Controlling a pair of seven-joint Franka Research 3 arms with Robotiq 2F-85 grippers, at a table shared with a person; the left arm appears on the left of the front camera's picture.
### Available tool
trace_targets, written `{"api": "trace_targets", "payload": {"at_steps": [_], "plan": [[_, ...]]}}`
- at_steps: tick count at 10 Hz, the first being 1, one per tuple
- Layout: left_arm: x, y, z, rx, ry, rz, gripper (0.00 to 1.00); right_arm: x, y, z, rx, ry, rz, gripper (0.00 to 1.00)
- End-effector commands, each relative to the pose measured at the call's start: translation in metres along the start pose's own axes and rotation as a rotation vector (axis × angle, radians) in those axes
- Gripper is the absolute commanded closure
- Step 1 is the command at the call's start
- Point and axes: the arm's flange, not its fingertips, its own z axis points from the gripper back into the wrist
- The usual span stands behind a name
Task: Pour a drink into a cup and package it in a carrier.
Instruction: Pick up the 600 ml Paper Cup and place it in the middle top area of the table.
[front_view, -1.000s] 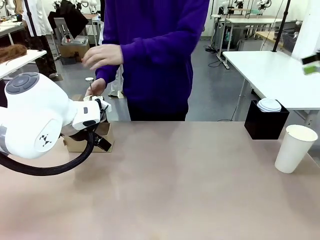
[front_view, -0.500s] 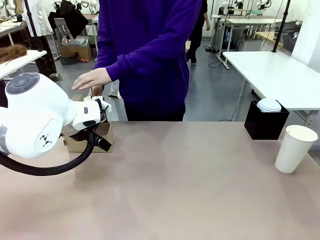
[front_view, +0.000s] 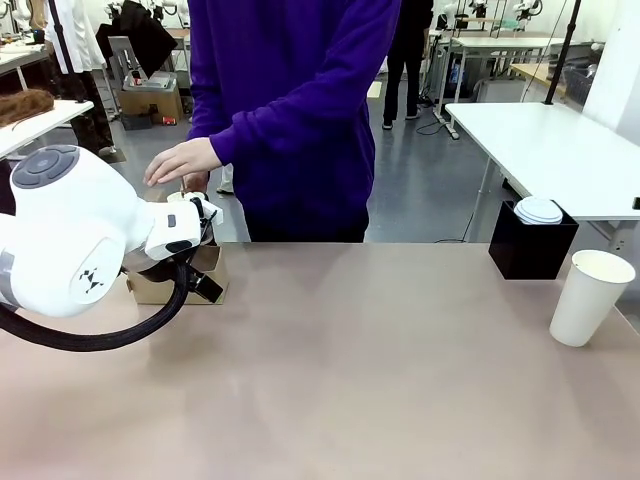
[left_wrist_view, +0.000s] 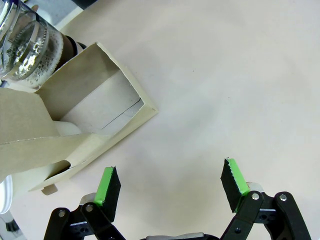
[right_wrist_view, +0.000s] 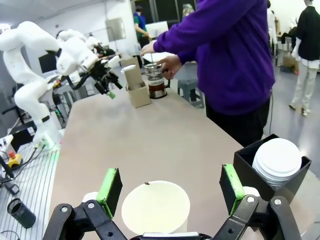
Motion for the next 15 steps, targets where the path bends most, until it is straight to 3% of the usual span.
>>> {"api": "trace_targets", "payload": {"at_steps": [1, 2, 4, 8, 15], "plan": [[0.0, 0.0, 0.0, -0.001, 0.0, 0.001, 0.0, 0.0, 0.008, 0.001, 0.009, 0.0, 0.0, 0.0], [0.0, 0.0, 0.0, -0.001, 0.0, 0.001, 0.0, 0.0, 0.0, 0.0, 0.0, 0.0, 0.0, 0.0], [0.0, 0.0, 0.0, -0.001, 0.0, 0.001, 0.0, -0.043, 0.002, 0.03, -0.068, -0.102, 0.056, 0.0], [0.0, 0.0, 0.0, -0.001, 0.0, 0.001, 0.0, -0.106, 0.02, 0.033, -0.121, -0.128, 0.176, 0.0], [0.0, 0.0, 0.0, -0.001, 0.0, 0.001, 0.0, -0.154, 0.026, -0.005, -0.124, -0.141, 0.078, 0.0]]}}
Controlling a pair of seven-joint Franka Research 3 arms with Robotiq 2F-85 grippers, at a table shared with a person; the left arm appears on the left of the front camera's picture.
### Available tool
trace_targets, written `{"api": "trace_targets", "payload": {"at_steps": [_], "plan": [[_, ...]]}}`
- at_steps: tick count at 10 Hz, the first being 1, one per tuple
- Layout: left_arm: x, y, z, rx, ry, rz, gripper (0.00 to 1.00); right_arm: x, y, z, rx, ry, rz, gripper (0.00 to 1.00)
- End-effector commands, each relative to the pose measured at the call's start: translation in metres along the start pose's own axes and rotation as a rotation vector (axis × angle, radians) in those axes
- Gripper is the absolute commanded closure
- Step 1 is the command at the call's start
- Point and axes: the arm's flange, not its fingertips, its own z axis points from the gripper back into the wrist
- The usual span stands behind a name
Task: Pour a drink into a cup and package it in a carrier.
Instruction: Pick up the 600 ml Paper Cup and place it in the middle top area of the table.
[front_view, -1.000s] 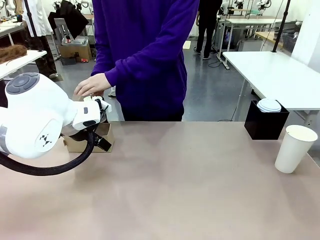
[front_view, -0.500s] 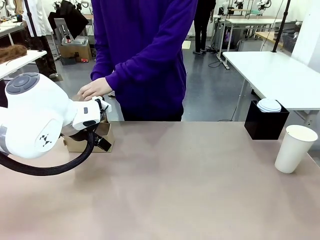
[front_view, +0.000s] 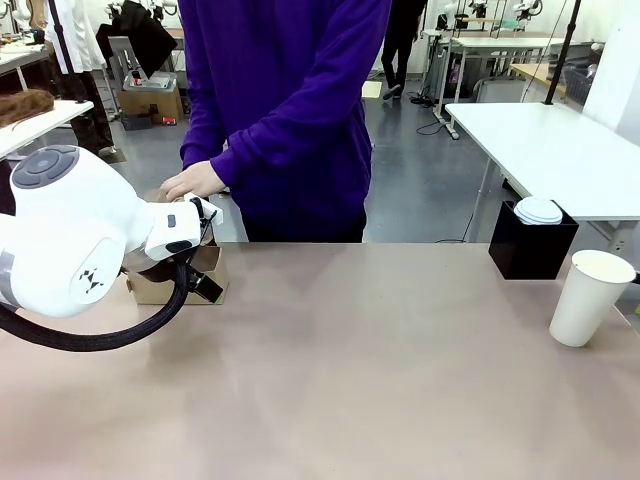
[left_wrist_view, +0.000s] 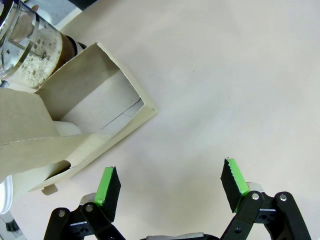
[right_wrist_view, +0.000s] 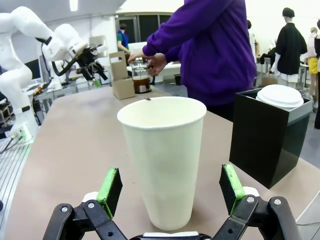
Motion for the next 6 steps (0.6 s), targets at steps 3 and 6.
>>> {"api": "trace_targets", "payload": {"at_steps": [3, 6], "plan": [[0.0, 0.0, 0.0, -0.001, 0.0, 0.001, 0.0, -0.005, 0.002, -0.028, -0.073, -0.014, -0.009, 0.0], [0.0, 0.0, 0.0, -0.001, 0.0, 0.001, 0.0, -0.007, -0.003, -0.037, -0.108, -0.007, -0.041, 0.0]]}}
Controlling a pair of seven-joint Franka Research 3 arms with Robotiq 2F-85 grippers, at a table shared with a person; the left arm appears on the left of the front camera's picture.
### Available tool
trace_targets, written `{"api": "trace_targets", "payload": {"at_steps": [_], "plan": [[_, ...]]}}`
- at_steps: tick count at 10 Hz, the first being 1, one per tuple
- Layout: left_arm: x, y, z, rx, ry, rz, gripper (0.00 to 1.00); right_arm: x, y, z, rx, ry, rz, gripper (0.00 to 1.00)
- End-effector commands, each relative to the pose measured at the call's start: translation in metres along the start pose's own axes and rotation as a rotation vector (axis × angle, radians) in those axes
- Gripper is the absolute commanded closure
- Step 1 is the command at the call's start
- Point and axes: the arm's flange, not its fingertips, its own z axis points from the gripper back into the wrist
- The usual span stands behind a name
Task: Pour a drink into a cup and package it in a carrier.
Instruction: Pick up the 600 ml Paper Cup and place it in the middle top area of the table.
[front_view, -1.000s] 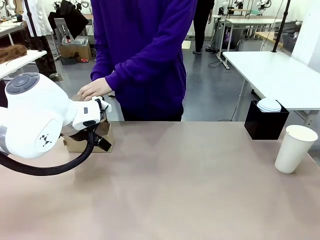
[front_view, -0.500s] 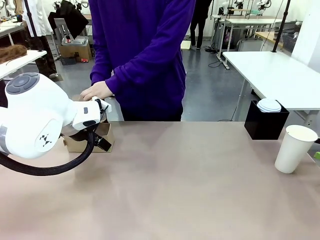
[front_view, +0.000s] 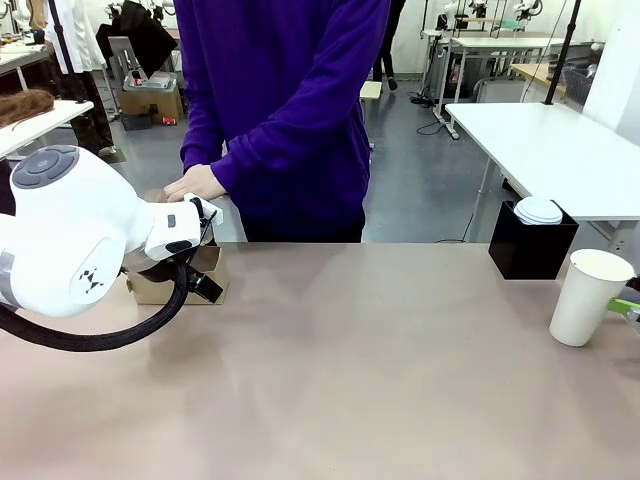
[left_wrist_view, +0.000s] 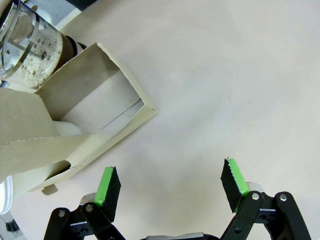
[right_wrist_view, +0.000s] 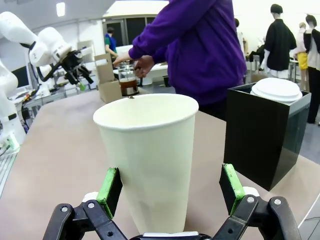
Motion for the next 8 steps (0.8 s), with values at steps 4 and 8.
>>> {"api": "trace_targets", "payload": {"at_steps": [4, 8], "plan": [[0.0, 0.0, 0.0, -0.001, 0.0, 0.001, 0.0, 0.002, -0.002, -0.027, 0.001, 0.017, -0.055, 0.0], [0.0, 0.0, 0.0, -0.001, 0.0, 0.001, 0.0, 0.0, 0.004, -0.042, 0.053, 0.03, -0.076, 0.0]]}}
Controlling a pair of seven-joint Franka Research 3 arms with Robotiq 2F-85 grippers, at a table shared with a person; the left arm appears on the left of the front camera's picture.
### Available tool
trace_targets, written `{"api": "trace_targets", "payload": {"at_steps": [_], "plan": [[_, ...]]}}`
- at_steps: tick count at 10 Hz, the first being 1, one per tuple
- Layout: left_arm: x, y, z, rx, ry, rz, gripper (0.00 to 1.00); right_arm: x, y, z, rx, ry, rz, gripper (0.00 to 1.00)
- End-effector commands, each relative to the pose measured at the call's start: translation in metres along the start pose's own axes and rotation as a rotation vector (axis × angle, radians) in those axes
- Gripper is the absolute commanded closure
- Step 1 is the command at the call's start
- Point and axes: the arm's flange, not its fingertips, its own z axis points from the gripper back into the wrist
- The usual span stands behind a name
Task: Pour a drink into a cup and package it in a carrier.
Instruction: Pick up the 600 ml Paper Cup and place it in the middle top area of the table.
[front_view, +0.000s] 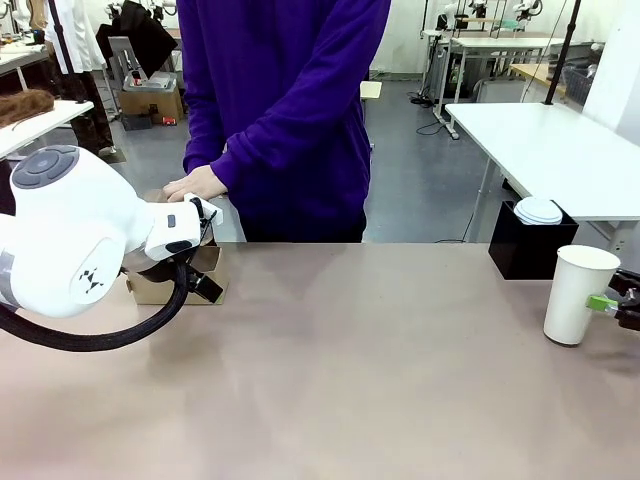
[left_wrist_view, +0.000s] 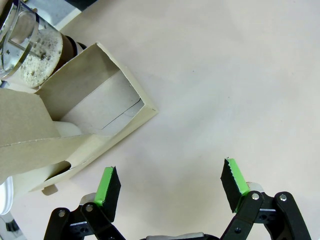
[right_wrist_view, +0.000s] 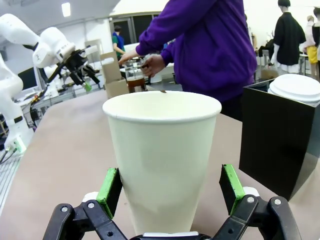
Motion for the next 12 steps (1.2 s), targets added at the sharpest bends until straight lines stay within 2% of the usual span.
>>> {"api": "trace_targets", "payload": {"at_steps": [1, 8, 9, 11, 12], "plan": [[0.0, 0.0, 0.0, -0.001, 0.0, 0.001, 0.0, 0.001, 0.006, -0.015, 0.005, 0.018, -0.037, 0.0], [0.0, 0.0, 0.0, -0.001, 0.0, 0.001, 0.0, -0.005, 0.014, -0.044, 0.055, 0.008, -0.04, 0.0], [0.0, 0.0, 0.0, -0.001, 0.0, 0.001, 0.0, -0.006, 0.014, -0.046, 0.065, 0.014, -0.044, 0.2], [0.0, 0.0, 0.0, -0.001, 0.0, 0.001, 0.0, -0.006, 0.012, -0.041, 0.087, 0.037, -0.077, 0.2], [0.0, 0.0, 0.0, -0.001, 0.0, 0.001, 0.0, -0.011, 0.01, -0.04, 0.077, 0.009, -0.033, 0.2]]}}
